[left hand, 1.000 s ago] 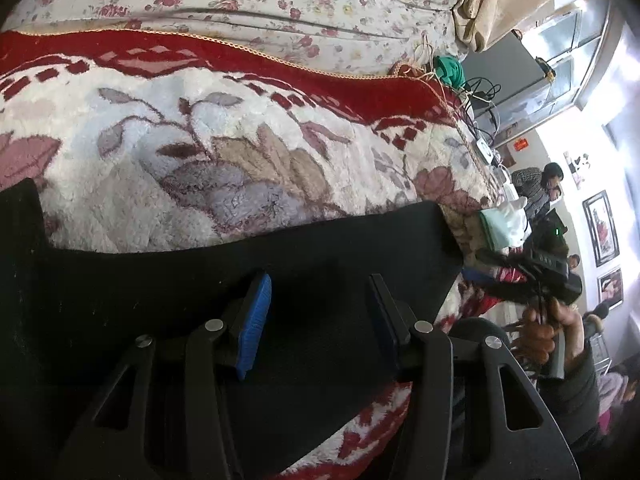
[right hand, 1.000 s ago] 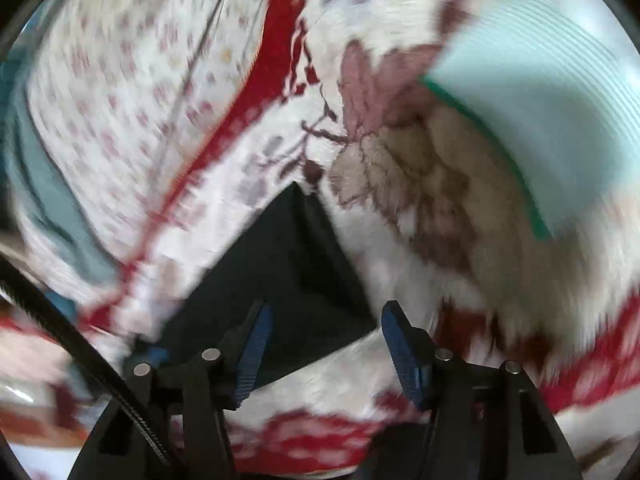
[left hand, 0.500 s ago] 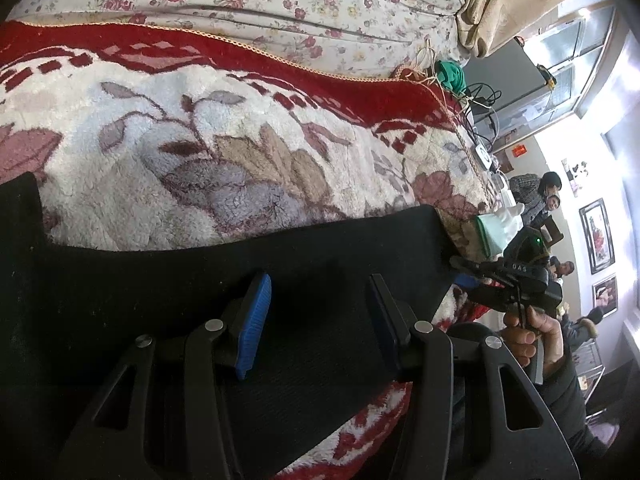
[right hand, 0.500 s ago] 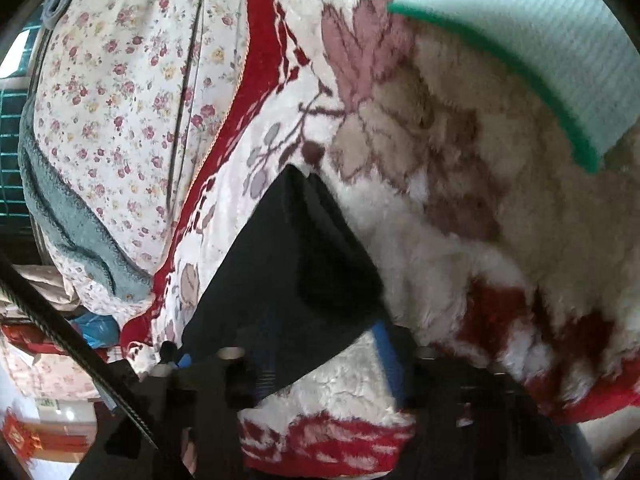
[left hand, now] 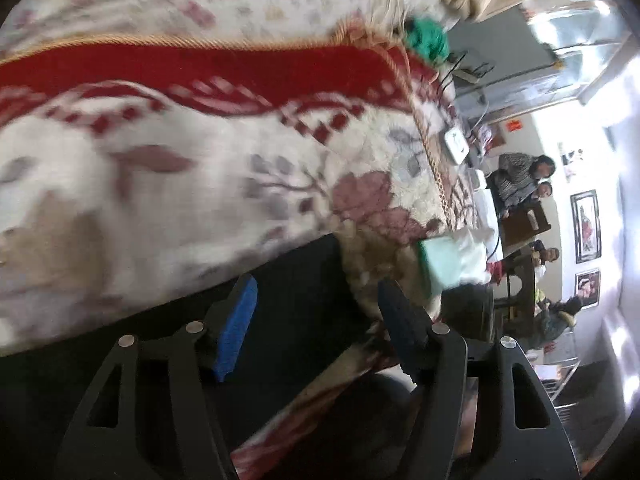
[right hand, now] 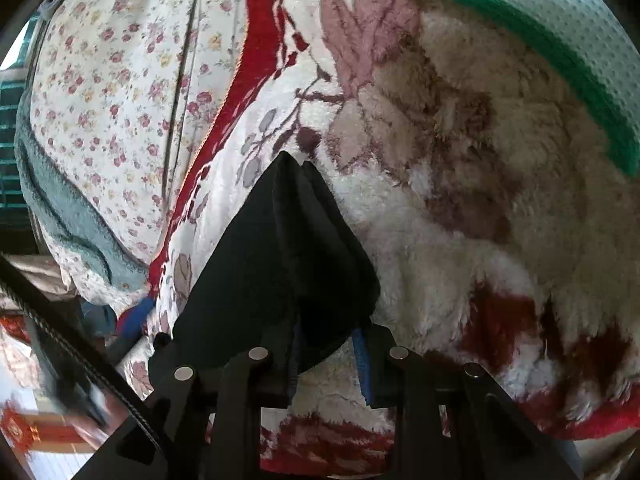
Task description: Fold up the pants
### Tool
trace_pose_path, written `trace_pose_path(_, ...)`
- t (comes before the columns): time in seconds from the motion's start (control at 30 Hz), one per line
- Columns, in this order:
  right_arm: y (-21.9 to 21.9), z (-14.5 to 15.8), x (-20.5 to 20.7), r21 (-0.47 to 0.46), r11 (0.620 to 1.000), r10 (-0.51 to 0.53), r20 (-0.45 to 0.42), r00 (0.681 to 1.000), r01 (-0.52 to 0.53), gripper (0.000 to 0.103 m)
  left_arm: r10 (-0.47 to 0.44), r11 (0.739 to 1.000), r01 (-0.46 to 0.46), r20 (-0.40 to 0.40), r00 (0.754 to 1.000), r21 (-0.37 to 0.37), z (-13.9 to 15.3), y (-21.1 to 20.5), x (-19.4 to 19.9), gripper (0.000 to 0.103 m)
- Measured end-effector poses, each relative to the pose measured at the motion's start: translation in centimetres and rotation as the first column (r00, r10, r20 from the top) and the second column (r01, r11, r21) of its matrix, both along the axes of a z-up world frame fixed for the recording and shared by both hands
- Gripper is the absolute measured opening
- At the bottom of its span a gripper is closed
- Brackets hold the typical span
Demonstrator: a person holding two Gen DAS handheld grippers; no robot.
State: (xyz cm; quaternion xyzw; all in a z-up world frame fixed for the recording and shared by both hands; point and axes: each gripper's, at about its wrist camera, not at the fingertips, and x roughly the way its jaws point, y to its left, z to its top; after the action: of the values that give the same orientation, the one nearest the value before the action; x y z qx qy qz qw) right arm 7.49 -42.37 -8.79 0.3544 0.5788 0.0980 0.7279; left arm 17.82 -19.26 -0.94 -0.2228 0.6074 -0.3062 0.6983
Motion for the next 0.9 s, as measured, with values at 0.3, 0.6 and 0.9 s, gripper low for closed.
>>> trace_pose_path(0.3,1.0,0.7,-0.1,-0.078,0.994,0.084,0.062,0.995,-0.079,0.013,-0.168,0.92,0.206,-0.138,0.976,0.334,-2.8,-13.5,2.8,0.062)
trace_pose_path(0.6,-0.1,0.4,-0.6,-0.012,0.995,0.098,0.075,0.992,-0.097,0.013,-0.26,0.794,0.272,-0.1,0.96,0.544,-4.9,-17.1,2.4,0.062)
trace_pose_path(0.9,-0.8,0.2,-0.4,0.008,0.994,0.107,0.081,0.991,-0.108,0.014,-0.364,0.64,0.313,-0.082,0.928,0.701,-5.4,-20.0,1.2,0.047)
